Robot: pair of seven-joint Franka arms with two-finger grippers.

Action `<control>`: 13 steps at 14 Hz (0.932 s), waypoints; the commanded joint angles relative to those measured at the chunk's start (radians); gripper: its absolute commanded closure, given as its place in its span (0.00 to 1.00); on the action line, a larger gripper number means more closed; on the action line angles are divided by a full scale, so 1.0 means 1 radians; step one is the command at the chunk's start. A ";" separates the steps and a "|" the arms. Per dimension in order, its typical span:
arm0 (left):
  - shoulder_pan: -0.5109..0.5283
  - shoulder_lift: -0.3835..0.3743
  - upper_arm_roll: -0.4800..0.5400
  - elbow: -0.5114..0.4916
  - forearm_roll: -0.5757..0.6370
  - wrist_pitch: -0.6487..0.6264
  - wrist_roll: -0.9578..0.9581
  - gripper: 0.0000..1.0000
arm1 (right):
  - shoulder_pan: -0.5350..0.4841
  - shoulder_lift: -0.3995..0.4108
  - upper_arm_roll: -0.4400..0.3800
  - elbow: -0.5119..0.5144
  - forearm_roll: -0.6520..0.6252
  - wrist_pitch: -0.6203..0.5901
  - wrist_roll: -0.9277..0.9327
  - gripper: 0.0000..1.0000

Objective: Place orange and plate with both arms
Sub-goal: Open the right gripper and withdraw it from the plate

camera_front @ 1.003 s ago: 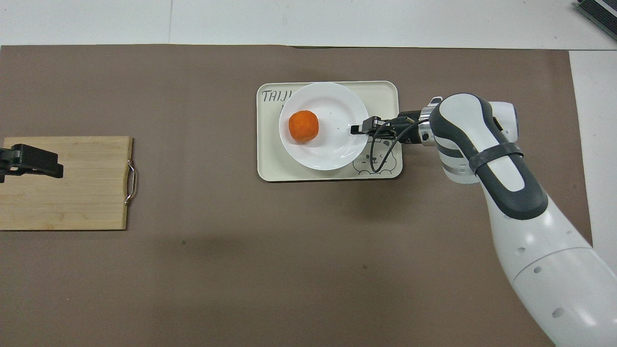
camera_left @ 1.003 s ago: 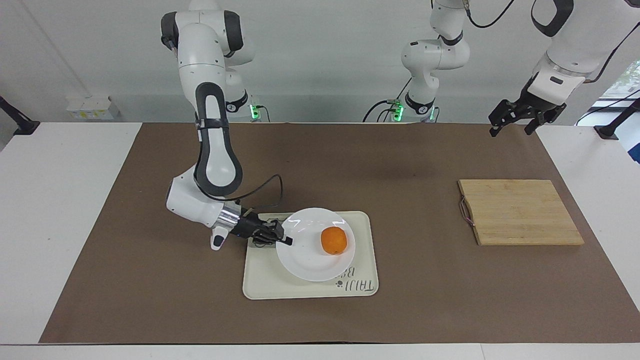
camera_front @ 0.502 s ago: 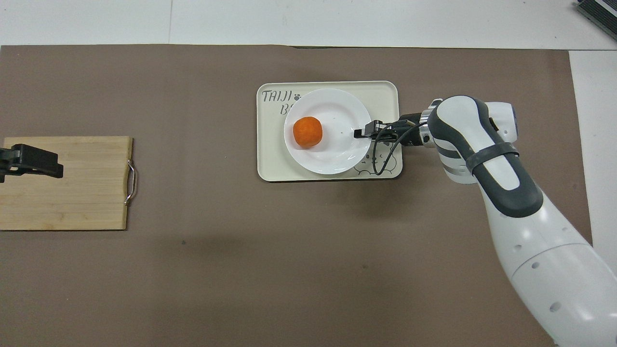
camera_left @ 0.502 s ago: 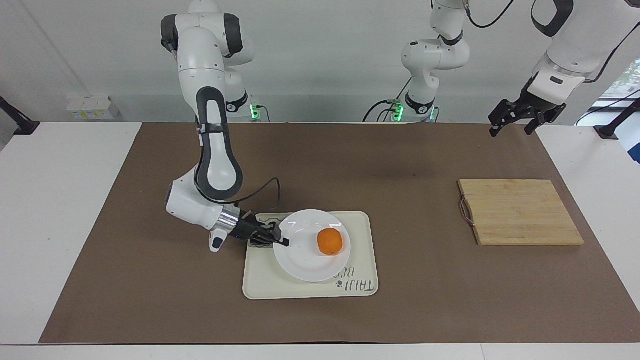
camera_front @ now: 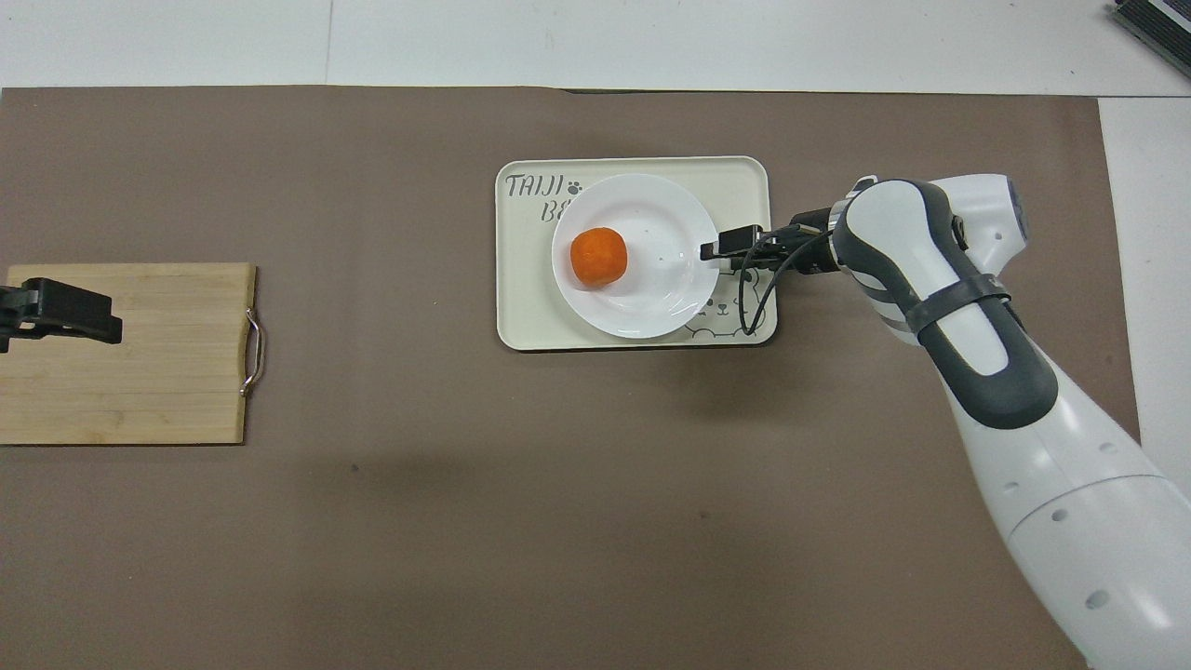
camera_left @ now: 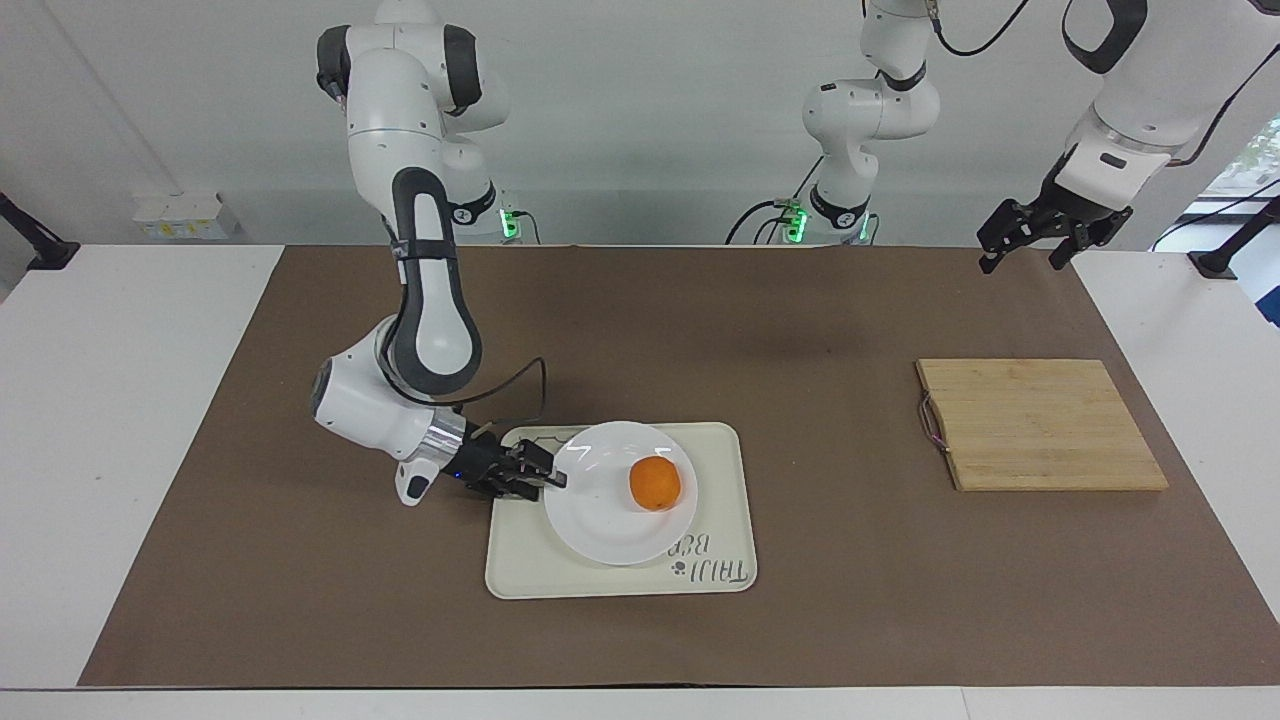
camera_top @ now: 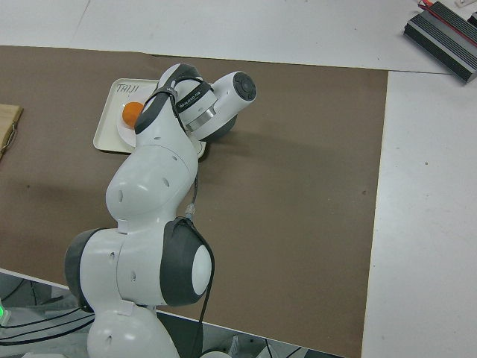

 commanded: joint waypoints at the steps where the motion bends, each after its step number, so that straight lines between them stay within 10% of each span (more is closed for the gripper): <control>1: 0.002 -0.016 -0.002 -0.015 0.014 0.007 -0.010 0.00 | 0.000 -0.097 -0.006 -0.005 -0.232 -0.021 0.156 0.00; 5: 0.002 -0.016 -0.002 -0.015 0.014 0.007 -0.010 0.00 | -0.001 -0.210 -0.004 -0.008 -0.599 -0.028 0.317 0.00; 13: 0.002 -0.016 -0.002 -0.015 0.014 0.007 -0.010 0.00 | -0.048 -0.399 -0.021 -0.140 -0.869 -0.212 0.464 0.00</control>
